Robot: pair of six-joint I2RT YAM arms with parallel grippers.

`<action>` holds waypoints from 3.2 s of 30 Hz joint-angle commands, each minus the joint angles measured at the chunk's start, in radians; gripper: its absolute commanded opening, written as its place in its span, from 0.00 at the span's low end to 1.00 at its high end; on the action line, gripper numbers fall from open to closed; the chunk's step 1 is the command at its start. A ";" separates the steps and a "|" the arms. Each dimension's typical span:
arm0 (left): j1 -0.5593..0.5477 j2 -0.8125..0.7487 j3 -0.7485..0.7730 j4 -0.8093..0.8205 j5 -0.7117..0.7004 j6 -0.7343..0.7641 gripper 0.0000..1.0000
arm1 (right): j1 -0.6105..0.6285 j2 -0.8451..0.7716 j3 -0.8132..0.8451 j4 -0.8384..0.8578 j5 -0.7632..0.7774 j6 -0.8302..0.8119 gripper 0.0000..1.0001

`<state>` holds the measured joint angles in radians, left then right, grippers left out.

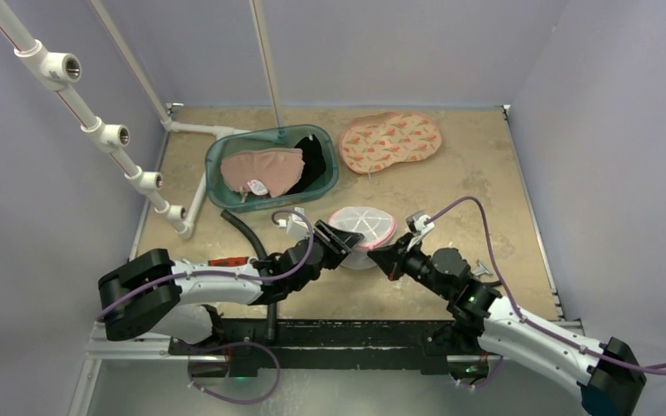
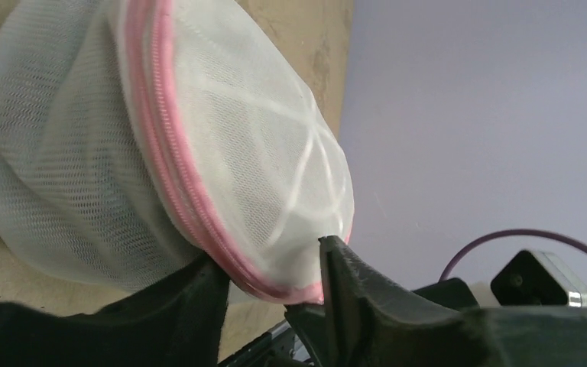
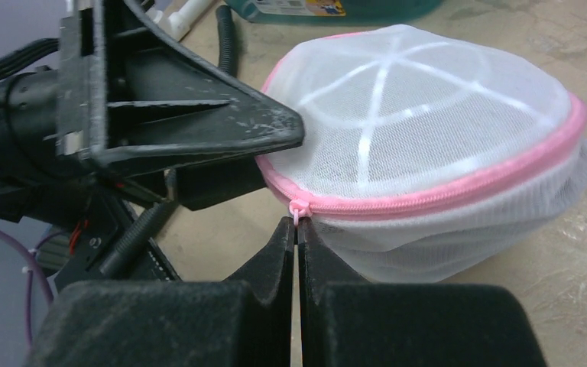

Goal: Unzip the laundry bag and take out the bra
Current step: Unzip the laundry bag at the center of the board.

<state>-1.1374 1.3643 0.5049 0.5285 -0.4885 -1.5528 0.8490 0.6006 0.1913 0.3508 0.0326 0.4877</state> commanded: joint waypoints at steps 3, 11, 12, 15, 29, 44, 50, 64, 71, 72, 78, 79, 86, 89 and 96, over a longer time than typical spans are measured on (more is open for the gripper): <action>0.058 -0.013 0.028 -0.005 0.014 0.031 0.21 | 0.003 -0.018 0.025 0.062 -0.057 -0.028 0.00; 0.116 -0.133 0.018 -0.090 0.044 0.138 0.00 | 0.004 -0.042 0.045 -0.027 0.064 -0.004 0.00; 0.122 -0.153 0.020 -0.106 0.047 0.155 0.00 | 0.004 -0.048 0.051 -0.048 0.093 0.004 0.00; 0.140 -0.217 0.019 -0.163 0.051 0.204 0.00 | 0.004 -0.076 0.069 -0.112 0.180 0.034 0.00; 0.271 -0.317 0.000 -0.089 0.403 0.417 0.00 | 0.003 -0.102 0.061 -0.186 0.311 0.143 0.00; 0.568 -0.166 -0.122 0.208 0.848 0.428 0.64 | 0.004 -0.129 -0.016 -0.026 0.138 0.035 0.00; 0.543 -0.289 -0.206 0.140 0.746 0.342 0.71 | 0.003 -0.083 -0.016 0.002 0.121 0.024 0.00; 0.218 -0.083 0.395 -0.514 0.507 0.517 0.76 | 0.004 -0.041 0.012 0.022 0.068 -0.002 0.00; 0.196 -0.018 0.428 -0.594 0.560 0.513 0.76 | 0.004 -0.066 0.020 -0.007 0.069 -0.012 0.00; 0.195 -0.034 0.427 -0.609 0.557 0.509 0.76 | 0.003 -0.065 0.019 -0.005 0.068 -0.011 0.00; 0.171 -0.123 0.410 -0.699 0.491 0.455 0.77 | 0.003 -0.058 0.012 0.011 0.067 -0.013 0.00; 0.168 -0.126 0.410 -0.706 0.490 0.445 0.77 | 0.003 -0.057 0.010 0.015 0.068 -0.014 0.00; 0.107 -0.101 0.422 -0.718 0.390 0.360 0.77 | 0.003 -0.067 0.013 0.006 0.071 -0.014 0.00; 0.103 -0.068 0.407 -0.685 0.347 0.308 0.77 | 0.004 -0.063 0.014 0.008 0.069 -0.013 0.00; 0.108 0.059 0.479 -0.699 0.250 0.261 0.74 | 0.004 -0.078 0.015 -0.002 0.061 -0.012 0.00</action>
<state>-1.0340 1.3506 0.9131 -0.1722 -0.1520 -1.2461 0.8562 0.5411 0.1719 0.3336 0.1093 0.4953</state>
